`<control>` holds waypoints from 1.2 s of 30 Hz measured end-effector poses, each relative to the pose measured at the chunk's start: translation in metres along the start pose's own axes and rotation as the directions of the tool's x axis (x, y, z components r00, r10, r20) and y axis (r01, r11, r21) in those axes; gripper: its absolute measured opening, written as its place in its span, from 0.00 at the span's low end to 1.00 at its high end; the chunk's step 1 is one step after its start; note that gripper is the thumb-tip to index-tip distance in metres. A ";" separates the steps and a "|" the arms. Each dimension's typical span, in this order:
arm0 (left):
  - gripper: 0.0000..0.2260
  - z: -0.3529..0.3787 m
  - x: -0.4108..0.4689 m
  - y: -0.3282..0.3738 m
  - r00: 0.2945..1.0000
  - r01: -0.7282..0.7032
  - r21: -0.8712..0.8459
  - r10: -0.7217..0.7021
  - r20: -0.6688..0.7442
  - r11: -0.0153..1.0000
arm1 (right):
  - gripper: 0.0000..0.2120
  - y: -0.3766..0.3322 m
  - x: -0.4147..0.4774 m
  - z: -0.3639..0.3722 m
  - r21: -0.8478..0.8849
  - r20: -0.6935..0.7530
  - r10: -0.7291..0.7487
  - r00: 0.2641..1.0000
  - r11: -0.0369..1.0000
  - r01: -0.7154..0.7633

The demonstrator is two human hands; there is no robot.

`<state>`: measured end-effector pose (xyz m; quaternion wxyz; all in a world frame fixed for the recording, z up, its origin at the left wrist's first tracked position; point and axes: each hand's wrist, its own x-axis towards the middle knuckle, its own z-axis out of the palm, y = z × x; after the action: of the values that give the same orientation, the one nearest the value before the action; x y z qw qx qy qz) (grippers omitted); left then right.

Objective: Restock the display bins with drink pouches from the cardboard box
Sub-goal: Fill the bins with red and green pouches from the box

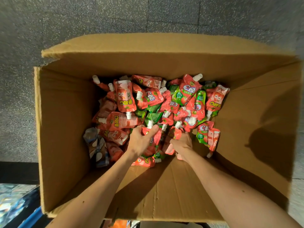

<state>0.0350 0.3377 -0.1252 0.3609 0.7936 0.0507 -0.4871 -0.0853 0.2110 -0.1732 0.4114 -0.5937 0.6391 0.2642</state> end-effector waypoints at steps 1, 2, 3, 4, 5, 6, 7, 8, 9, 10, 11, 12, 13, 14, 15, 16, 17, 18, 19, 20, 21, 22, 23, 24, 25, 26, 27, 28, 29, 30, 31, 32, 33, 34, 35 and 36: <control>0.51 -0.001 -0.002 0.000 1.000 0.012 -0.011 -0.012 0.002 1.000 | 0.07 0.003 -0.002 -0.003 0.025 0.016 -0.012 1.000 1.000 0.012; 0.48 -0.001 -0.004 0.001 1.000 0.014 -0.043 -0.014 0.004 0.999 | 0.06 0.005 -0.006 -0.008 0.034 0.034 -0.041 0.999 0.999 0.040; 0.41 0.000 -0.007 0.003 1.000 0.011 -0.070 -0.011 0.009 0.998 | 0.07 0.009 -0.009 -0.014 0.051 0.047 -0.068 0.997 0.997 0.065; 0.33 0.001 -0.010 0.006 1.000 0.011 -0.104 -0.008 0.028 0.995 | 0.09 0.012 -0.014 -0.022 0.076 0.064 -0.086 0.994 0.994 0.082; 0.27 0.003 -0.015 0.012 0.999 0.021 -0.127 -0.015 0.050 0.992 | 0.11 0.014 -0.016 -0.030 0.104 0.075 -0.105 0.992 0.990 0.097; 0.24 0.003 -0.019 0.018 0.997 0.033 -0.150 -0.022 0.076 0.988 | 0.11 0.014 -0.020 -0.040 0.135 0.102 -0.112 0.988 0.986 0.098; 0.22 0.003 -0.024 0.024 0.994 0.045 -0.182 -0.025 0.111 0.982 | 0.11 0.014 -0.023 -0.052 0.164 0.140 -0.124 0.982 0.981 0.101; 0.20 0.003 -0.027 0.029 0.989 0.058 -0.222 -0.025 0.146 0.973 | 0.10 0.011 -0.027 -0.065 0.177 0.197 -0.134 0.971 0.979 0.100; 0.19 0.002 -0.030 0.034 0.984 0.072 -0.255 -0.028 0.174 0.964 | 0.10 0.008 -0.031 -0.079 0.192 0.255 -0.154 0.955 0.976 0.106; 0.18 0.002 -0.036 0.043 0.979 0.090 -0.286 -0.032 0.201 0.954 | 0.10 0.001 -0.039 -0.094 0.202 0.312 -0.177 0.933 0.973 0.117; 0.17 0.001 -0.044 0.054 0.973 0.111 -0.327 -0.036 0.227 0.938 | 0.12 -0.004 -0.046 -0.107 0.221 0.359 -0.200 0.912 0.967 0.125; 0.16 0.000 -0.051 0.063 0.969 0.129 -0.360 -0.039 0.245 0.924 | 0.16 -0.010 -0.052 -0.120 0.234 0.403 -0.217 0.889 0.964 0.129; 0.16 0.000 -0.062 0.073 0.965 0.139 -0.393 -0.037 0.258 0.909 | 0.22 -0.015 -0.057 -0.132 0.260 0.439 -0.238 0.866 0.957 0.132; 0.17 -0.001 -0.071 0.081 0.964 0.135 -0.420 -0.022 0.264 0.898 | 0.28 -0.022 -0.065 -0.144 0.272 0.473 -0.249 0.846 0.954 0.128; 0.17 -0.002 -0.081 0.086 0.965 0.119 -0.437 -0.001 0.262 0.892 | 0.35 -0.028 -0.074 -0.155 0.290 0.504 -0.268 0.821 0.948 0.132; 0.16 -0.005 -0.091 0.092 0.968 0.098 -0.443 0.018 0.251 0.891 | 0.41 -0.032 -0.079 -0.165 0.305 0.530 -0.281 0.800 0.944 0.129; 0.17 -0.008 -0.102 0.096 0.973 0.080 -0.455 0.030 0.229 0.887 | 0.43 -0.037 -0.088 -0.174 0.326 0.548 -0.305 0.779 0.935 0.138; 0.18 -0.013 -0.112 0.099 0.978 0.067 -0.476 0.036 0.204 0.877 | 0.42 -0.043 -0.096 -0.183 0.335 0.562 -0.337 0.756 0.928 0.164; 0.18 -0.017 -0.122 0.101 0.983 0.051 -0.513 0.046 0.176 0.857 | 0.37 -0.048 -0.106 -0.190 0.344 0.561 -0.365 0.743 0.919 0.191; 0.16 -0.020 -0.135 0.103 0.986 0.036 -0.558 0.062 0.156 0.829 | 0.30 -0.051 -0.117 -0.196 0.353 0.556 -0.386 0.736 0.912 0.211; 0.16 -0.024 -0.152 0.105 0.989 0.003 -0.604 0.088 0.122 0.797 | 0.23 -0.057 -0.131 -0.203 0.364 0.546 -0.415 0.728 0.900 0.241; 0.17 -0.025 -0.160 0.106 0.989 -0.008 -0.641 0.100 0.108 0.768 | 0.18 -0.061 -0.140 -0.205 0.397 0.543 -0.447 0.711 0.883 0.252; 0.17 -0.026 -0.174 0.109 0.990 -0.038 -0.673 0.120 0.076 0.739 | 0.17 -0.067 -0.152 -0.208 0.431 0.539 -0.484 0.689 0.862 0.268; 0.16 -0.026 -0.189 0.112 0.989 -0.082 -0.709 0.143 0.027 0.700 | 0.18 -0.073 -0.164 -0.209 0.450 0.539 -0.511 0.669 0.847 0.284; 0.16 -0.028 -0.205 0.114 0.985 -0.135 -0.739 0.172 -0.027 0.660 | 0.20 -0.078 -0.180 -0.212 0.466 0.542 -0.540 0.644 0.831 0.304; 0.18 -0.027 -0.222 0.117 0.977 -0.185 -0.766 0.196 -0.078 0.616 | 0.20 -0.082 -0.194 -0.213 0.479 0.544 -0.568 0.618 0.815 0.327; 0.18 -0.029 -0.239 0.119 0.969 -0.231 -0.784 0.209 -0.132 0.576 | 0.18 -0.087 -0.211 -0.216 0.489 0.555 -0.598 0.579 0.797 0.355; 0.18 -0.030 -0.259 0.122 0.959 -0.274 -0.793 0.219 -0.181 0.544 | 0.14 -0.089 -0.227 -0.218 0.495 0.563 -0.624 0.542 0.779 0.384; 0.17 -0.032 -0.278 0.121 0.946 -0.318 -0.795 0.222 -0.235 0.516 | 0.10 -0.091 -0.243 -0.218 0.511 0.571 -0.652 0.498 0.757 0.406; 0.15 -0.033 -0.298 0.120 0.933 -0.359 -0.799 0.218 -0.288 0.483 | 0.08 -0.092 -0.261 -0.218 0.529 0.577 -0.682 0.450 0.731 0.430; 0.14 -0.035 -0.315 0.119 0.920 -0.393 -0.797 0.209 -0.333 0.459 | 0.06 -0.094 -0.276 -0.217 0.548 0.578 -0.708 0.406 0.706 0.449; 0.14 -0.038 -0.336 0.113 0.898 -0.439 -0.793 0.191 -0.395 0.423 | 0.04 -0.094 -0.298 -0.212 0.553 0.597 -0.723 0.348 0.685 0.474; 0.14 -0.042 -0.354 0.108 0.876 -0.481 -0.783 0.176 -0.450 0.395 | 0.03 -0.095 -0.319 -0.208 0.559 0.616 -0.732 0.291 0.667 0.493; 0.16 -0.046 -0.375 0.101 0.845 -0.530 -0.766 0.155 -0.511 0.364 | 0.03 -0.094 -0.341 -0.200 0.562 0.642 -0.732 0.229 0.651 0.510; 0.18 -0.053 -0.397 0.090 0.809 -0.580 -0.745 0.124 -0.575 0.330 | 0.04 -0.092 -0.368 -0.192 0.560 0.667 -0.726 0.167 0.637 0.530; 0.20 -0.061 -0.420 0.078 0.770 -0.627 -0.721 0.095 -0.630 0.294 | 0.06 -0.089 -0.395 -0.181 0.562 0.688 -0.718 0.108 0.621 0.547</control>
<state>-0.1048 0.4320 0.2721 0.8118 0.5423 0.2055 -0.0675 -0.0536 0.2613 0.2666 0.7948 -0.5423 0.0298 0.2708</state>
